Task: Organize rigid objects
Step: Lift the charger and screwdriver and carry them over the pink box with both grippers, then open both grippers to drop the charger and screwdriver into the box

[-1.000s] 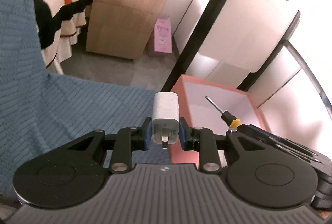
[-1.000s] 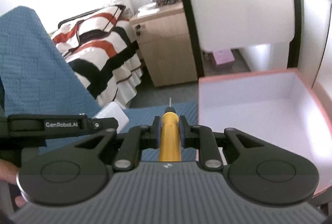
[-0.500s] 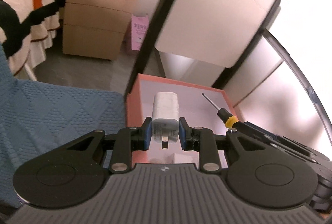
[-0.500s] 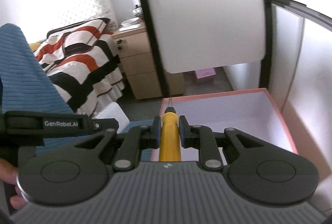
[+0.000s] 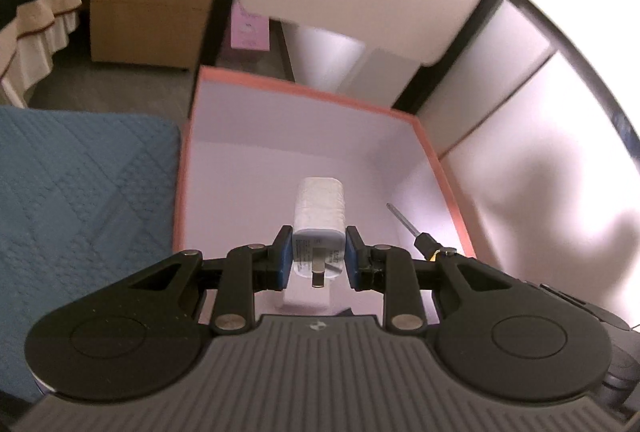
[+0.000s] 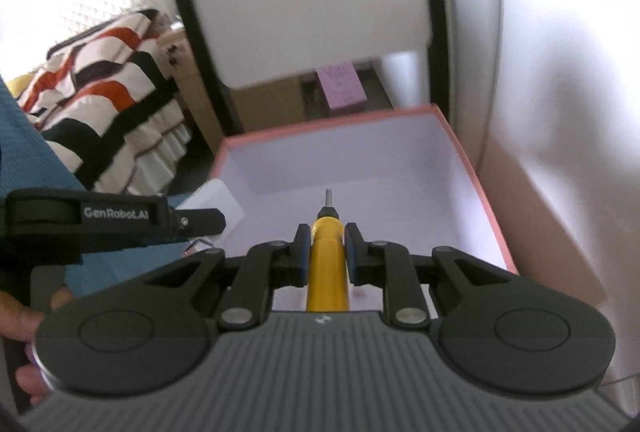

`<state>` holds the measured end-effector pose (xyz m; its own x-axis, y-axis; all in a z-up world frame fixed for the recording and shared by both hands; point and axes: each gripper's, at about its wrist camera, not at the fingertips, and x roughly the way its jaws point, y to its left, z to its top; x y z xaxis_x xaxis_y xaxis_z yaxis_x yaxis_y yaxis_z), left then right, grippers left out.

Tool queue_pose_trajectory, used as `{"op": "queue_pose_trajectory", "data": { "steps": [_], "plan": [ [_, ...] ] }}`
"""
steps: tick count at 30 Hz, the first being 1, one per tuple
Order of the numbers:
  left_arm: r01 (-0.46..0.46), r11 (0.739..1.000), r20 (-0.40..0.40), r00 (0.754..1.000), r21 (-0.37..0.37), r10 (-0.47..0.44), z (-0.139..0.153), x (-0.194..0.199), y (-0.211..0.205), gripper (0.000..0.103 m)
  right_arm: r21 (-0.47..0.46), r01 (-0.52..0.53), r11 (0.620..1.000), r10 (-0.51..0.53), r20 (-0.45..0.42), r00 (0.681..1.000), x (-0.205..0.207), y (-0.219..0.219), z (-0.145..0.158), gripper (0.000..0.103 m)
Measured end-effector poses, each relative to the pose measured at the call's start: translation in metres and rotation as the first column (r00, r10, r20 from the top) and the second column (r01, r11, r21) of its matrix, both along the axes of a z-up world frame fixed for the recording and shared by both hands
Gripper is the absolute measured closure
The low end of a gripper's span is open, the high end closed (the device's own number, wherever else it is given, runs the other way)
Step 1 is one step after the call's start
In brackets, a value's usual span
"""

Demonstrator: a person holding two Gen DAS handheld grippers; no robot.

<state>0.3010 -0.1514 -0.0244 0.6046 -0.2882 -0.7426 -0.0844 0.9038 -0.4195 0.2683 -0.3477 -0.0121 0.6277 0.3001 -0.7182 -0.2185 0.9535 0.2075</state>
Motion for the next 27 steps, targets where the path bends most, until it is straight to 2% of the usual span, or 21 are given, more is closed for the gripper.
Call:
{"op": "queue_pose_trajectory", "data": {
  "steps": [7,13,20,27],
  "plan": [
    [0.036,0.999,-0.068,0.997,0.014,-0.035,-0.037,-0.001,-0.03,0.072,-0.017,0.024,1.0,-0.025,-0.077,0.997,-0.003,-0.02,-0.038,0.082],
    [0.048,0.999,-0.103,0.994,0.024,-0.045,-0.054,-0.002,-0.038,0.072,-0.012,0.032,0.999,-0.033,-0.111,0.993,-0.008,-0.026,-0.057,0.082],
    [0.054,0.998,-0.115,0.992,0.013,-0.052,-0.059,0.0,-0.037,0.072,-0.013,0.041,0.999,-0.043,-0.139,0.989,-0.009,-0.027,-0.069,0.081],
    [0.08,0.997,-0.095,0.992,0.004,-0.08,-0.049,0.003,-0.034,0.071,0.004,0.07,0.998,-0.069,-0.134,0.989,-0.008,-0.028,-0.062,0.081]
  ]
}}
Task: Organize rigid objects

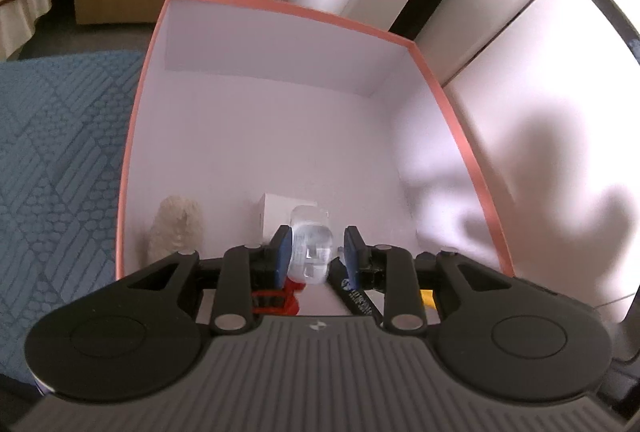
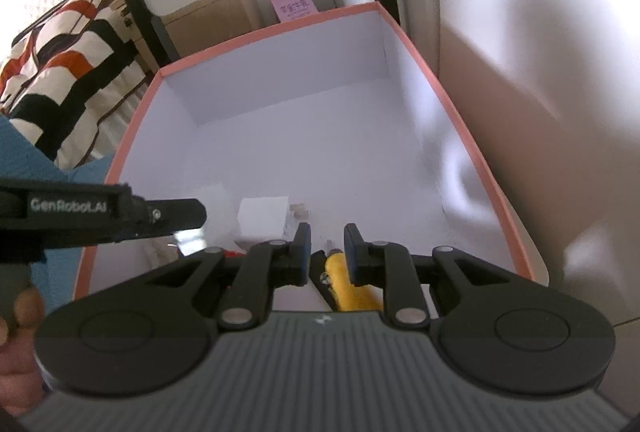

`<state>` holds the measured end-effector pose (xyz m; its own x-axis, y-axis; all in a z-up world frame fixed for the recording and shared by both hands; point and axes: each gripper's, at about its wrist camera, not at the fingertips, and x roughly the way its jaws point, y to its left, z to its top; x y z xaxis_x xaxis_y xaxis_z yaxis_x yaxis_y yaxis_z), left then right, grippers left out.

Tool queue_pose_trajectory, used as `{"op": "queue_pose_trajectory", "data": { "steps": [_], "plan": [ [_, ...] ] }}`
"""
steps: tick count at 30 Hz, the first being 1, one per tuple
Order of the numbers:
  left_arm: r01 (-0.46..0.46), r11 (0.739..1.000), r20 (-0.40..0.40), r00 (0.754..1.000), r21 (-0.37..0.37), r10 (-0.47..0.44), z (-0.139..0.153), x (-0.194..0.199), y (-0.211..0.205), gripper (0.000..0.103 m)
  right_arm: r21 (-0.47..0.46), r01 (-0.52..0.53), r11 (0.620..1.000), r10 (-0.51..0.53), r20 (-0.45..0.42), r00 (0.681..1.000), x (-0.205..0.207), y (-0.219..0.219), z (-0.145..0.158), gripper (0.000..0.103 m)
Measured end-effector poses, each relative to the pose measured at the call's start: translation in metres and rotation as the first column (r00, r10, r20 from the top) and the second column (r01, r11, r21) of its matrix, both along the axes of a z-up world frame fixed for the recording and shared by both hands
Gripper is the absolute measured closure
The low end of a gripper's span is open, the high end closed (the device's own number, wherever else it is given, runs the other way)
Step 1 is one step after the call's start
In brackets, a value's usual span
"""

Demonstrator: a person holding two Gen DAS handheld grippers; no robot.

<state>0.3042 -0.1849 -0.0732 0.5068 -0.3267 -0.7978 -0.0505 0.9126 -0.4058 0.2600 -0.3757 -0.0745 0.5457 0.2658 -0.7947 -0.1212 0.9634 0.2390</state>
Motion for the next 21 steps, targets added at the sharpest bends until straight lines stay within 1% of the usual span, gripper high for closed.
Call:
{"op": "queue_pose_trajectory", "data": {
  "steps": [2,4,7,12,14,17,21],
  "plan": [
    [0.006,1.0,0.02,1.0,0.002,-0.006,0.008,-0.003,0.002,0.071,0.007,0.01,1.0,-0.01,0.009,1.0,-0.001,-0.002,0.006,0.081],
    [-0.011,1.0,0.058,0.998,0.007,0.01,0.018,-0.008,0.006,0.071,0.007,0.017,1.0,-0.017,0.027,0.999,-0.003,-0.002,0.015,0.081],
    [-0.015,1.0,0.107,0.994,-0.007,0.016,0.038,-0.014,0.014,0.071,0.009,0.012,1.0,-0.013,0.071,0.997,-0.007,-0.001,0.034,0.081],
    [-0.009,1.0,0.186,0.982,-0.001,0.009,0.073,-0.027,0.025,0.071,0.031,0.012,0.999,-0.017,0.143,0.99,-0.013,0.0,0.067,0.081],
    [-0.002,1.0,0.213,0.977,-0.002,0.002,0.083,-0.037,0.029,0.07,0.045,0.013,0.999,-0.021,0.17,0.985,-0.016,0.0,0.081,0.081],
    [0.012,1.0,0.249,0.968,0.014,-0.015,0.099,-0.052,0.027,0.064,0.057,0.013,0.998,-0.025,0.209,0.978,-0.023,0.002,0.099,0.081],
    [0.022,0.999,0.292,0.956,0.033,-0.031,0.115,-0.07,0.027,0.063,0.062,-0.012,0.998,-0.004,0.248,0.969,-0.033,0.009,0.115,0.081]
  ]
}}
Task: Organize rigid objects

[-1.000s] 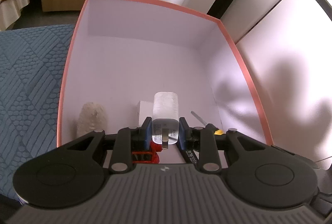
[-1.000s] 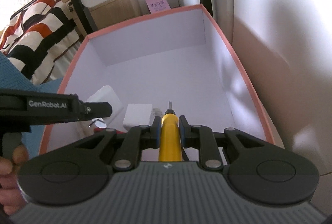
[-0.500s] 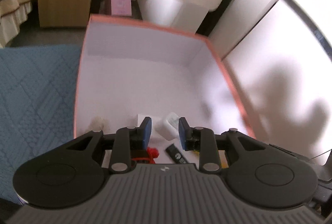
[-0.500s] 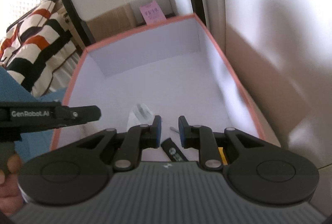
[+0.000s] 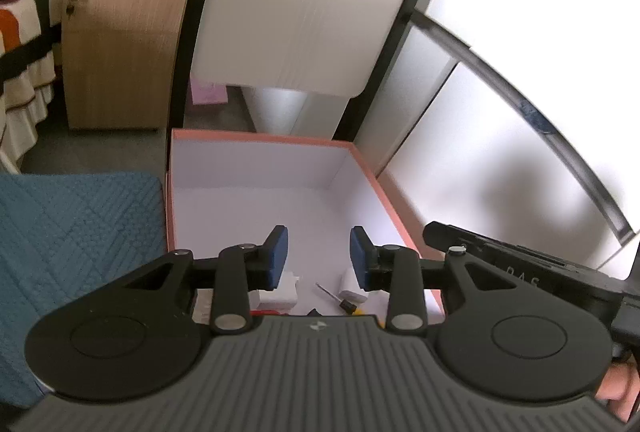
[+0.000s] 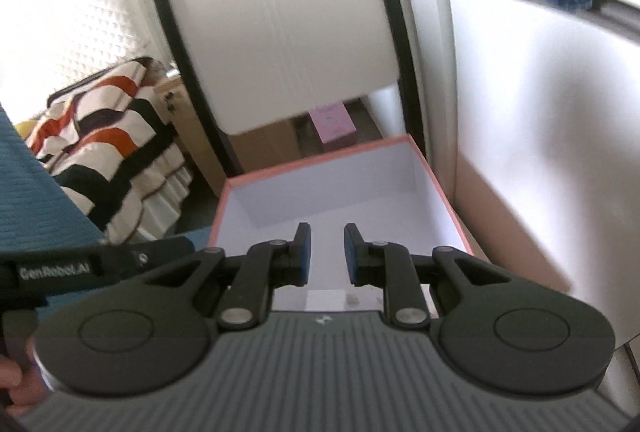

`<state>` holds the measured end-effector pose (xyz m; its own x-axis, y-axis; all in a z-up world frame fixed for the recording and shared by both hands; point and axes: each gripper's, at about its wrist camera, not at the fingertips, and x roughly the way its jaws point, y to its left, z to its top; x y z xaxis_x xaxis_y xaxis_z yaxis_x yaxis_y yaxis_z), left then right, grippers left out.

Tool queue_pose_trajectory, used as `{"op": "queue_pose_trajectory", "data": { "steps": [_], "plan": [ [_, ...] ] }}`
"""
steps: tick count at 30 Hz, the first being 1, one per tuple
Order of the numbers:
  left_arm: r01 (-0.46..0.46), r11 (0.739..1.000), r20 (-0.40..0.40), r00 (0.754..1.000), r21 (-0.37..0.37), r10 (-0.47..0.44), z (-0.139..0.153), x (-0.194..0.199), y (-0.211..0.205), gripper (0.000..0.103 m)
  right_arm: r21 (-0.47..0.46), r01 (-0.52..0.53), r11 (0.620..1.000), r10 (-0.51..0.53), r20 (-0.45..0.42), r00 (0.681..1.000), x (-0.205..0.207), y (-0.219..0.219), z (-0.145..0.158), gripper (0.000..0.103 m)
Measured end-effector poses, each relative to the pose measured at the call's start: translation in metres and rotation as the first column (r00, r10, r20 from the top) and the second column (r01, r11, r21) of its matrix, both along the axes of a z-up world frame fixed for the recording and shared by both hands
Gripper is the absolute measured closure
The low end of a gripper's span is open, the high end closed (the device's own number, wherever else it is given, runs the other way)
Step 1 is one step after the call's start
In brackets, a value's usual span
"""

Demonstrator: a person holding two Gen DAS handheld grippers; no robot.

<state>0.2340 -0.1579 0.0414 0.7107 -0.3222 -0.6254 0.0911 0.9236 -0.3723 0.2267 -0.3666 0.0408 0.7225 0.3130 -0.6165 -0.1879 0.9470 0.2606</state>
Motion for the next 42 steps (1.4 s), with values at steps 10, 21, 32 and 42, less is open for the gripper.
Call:
{"op": "queue_pose_trajectory", "data": {
  "steps": [10,21,32,42],
  "plan": [
    [-0.006,1.0,0.039,0.999,0.001,0.006,0.017,-0.038,0.006,0.057,0.051,-0.044,0.998,0.044,0.007,0.999,-0.033,0.012,0.018,0.081],
    [-0.082,0.997,0.063,0.995,0.007,0.081,0.019,-0.069,0.024,0.048,-0.005,-0.069,0.998,0.069,0.042,0.997,-0.062,0.023,0.021,0.081],
    [-0.073,0.997,0.069,0.995,0.017,0.072,0.008,-0.098,0.03,0.024,-0.049,-0.032,0.998,0.033,0.019,0.999,-0.086,0.022,0.007,0.08],
    [-0.11,0.99,0.087,0.991,0.088,0.102,0.008,-0.122,0.041,0.002,-0.065,-0.006,0.998,0.006,0.004,1.0,-0.102,0.021,-0.003,0.054]
  ]
}}
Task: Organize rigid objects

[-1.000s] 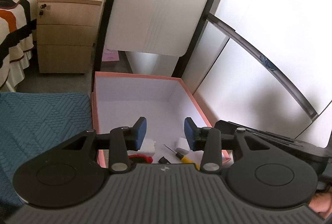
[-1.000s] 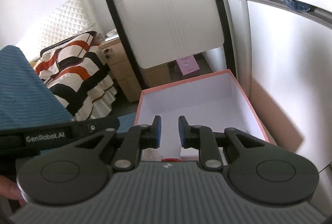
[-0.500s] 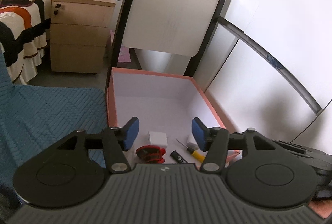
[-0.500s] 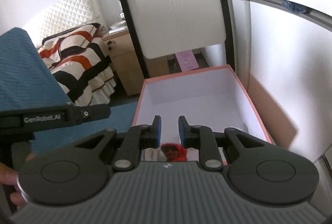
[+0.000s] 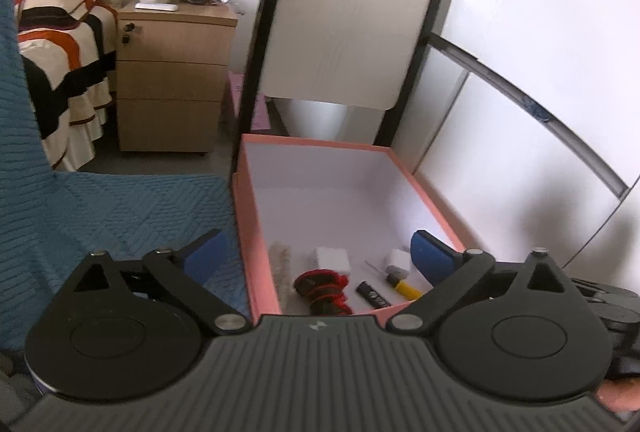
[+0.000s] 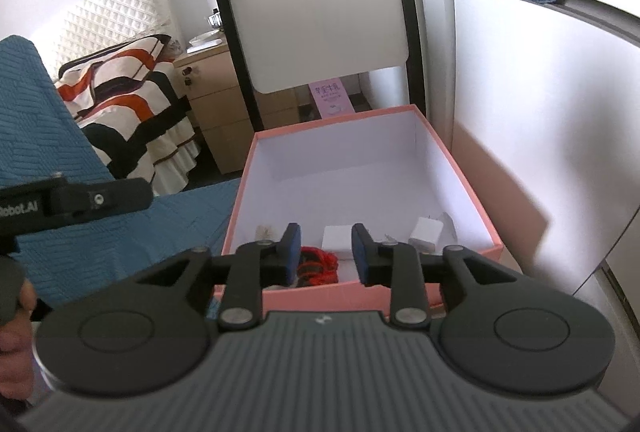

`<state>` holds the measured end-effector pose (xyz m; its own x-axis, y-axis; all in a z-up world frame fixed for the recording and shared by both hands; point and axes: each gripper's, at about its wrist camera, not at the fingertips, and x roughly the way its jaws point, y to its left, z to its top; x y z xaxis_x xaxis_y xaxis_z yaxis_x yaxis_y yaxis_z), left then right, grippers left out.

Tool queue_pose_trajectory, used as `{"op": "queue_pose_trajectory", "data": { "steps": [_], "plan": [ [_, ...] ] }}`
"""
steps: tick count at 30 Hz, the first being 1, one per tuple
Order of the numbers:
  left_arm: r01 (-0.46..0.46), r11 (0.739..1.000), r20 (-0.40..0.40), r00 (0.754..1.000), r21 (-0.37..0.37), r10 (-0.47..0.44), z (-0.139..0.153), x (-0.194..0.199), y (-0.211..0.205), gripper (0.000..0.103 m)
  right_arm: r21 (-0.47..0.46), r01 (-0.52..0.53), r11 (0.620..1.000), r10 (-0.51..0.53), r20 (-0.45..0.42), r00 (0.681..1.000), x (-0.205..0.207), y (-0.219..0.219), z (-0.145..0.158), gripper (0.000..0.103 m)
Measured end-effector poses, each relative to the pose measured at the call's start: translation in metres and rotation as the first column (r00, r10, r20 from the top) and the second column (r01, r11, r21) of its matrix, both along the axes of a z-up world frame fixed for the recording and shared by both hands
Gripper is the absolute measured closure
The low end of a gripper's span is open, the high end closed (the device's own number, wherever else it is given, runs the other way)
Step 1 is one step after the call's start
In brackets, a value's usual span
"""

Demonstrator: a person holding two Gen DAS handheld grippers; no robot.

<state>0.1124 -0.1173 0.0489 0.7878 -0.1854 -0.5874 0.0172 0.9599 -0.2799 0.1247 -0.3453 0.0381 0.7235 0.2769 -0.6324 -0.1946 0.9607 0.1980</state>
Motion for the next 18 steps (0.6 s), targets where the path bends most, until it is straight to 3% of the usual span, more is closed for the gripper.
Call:
{"op": "queue_pose_trajectory", "data": {
  "steps": [1,2,3,18],
  "plan": [
    [-0.003,1.0,0.0,1.0,0.003,0.003,-0.001,-0.002,0.002,0.002,-0.004,0.001,1.0,-0.001,0.003,1.0,-0.001,0.0,-0.001,0.045],
    [-0.003,1.0,-0.001,1.0,0.002,0.003,-0.002,-0.002,0.003,0.001,-0.016,0.005,1.0,-0.005,0.01,1.0,-0.002,0.0,-0.002,0.027],
    [-0.005,1.0,-0.005,1.0,-0.003,0.005,-0.004,-0.003,0.004,0.001,-0.032,0.009,0.999,-0.008,0.015,1.0,-0.003,0.0,-0.003,0.015],
    [-0.027,1.0,-0.041,0.999,-0.011,0.027,-0.016,0.002,0.004,0.0,-0.029,0.014,0.999,-0.014,-0.014,1.0,0.004,-0.002,-0.013,0.011]
  ]
}}
